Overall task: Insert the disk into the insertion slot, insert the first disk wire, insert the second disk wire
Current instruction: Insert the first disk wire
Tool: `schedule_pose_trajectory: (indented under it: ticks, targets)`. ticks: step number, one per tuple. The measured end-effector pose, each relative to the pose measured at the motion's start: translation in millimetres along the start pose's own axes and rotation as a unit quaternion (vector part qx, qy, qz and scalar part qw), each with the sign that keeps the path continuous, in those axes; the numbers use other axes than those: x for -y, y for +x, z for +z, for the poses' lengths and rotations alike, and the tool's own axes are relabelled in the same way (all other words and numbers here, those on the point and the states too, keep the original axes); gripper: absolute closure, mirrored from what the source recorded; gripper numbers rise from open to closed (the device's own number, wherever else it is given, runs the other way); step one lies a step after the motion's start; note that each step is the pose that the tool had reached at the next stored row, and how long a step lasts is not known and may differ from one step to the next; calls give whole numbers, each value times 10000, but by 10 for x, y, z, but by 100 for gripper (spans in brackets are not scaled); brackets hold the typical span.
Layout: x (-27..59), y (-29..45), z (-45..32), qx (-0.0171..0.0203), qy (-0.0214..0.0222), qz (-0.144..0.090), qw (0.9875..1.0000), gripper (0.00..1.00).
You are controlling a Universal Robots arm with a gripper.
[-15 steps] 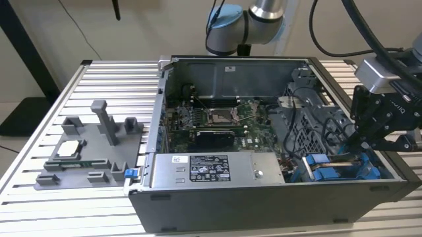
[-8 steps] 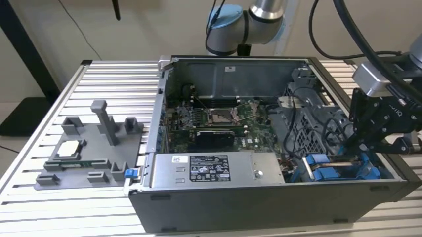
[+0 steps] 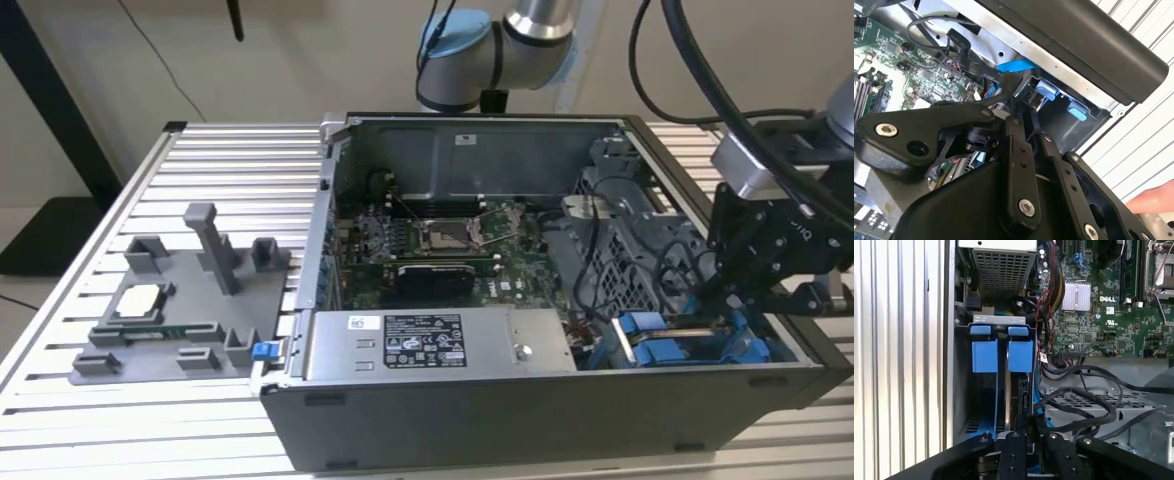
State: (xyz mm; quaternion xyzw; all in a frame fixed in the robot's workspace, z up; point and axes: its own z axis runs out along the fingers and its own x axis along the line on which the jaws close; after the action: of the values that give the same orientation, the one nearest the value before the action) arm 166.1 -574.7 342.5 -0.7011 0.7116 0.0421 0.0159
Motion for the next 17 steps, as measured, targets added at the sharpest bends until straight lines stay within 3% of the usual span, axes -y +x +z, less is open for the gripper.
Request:
schedule_pose_trajectory:
  ticks: [17]
  targets:
    - [1, 4, 15, 8, 17, 210, 9998, 100]
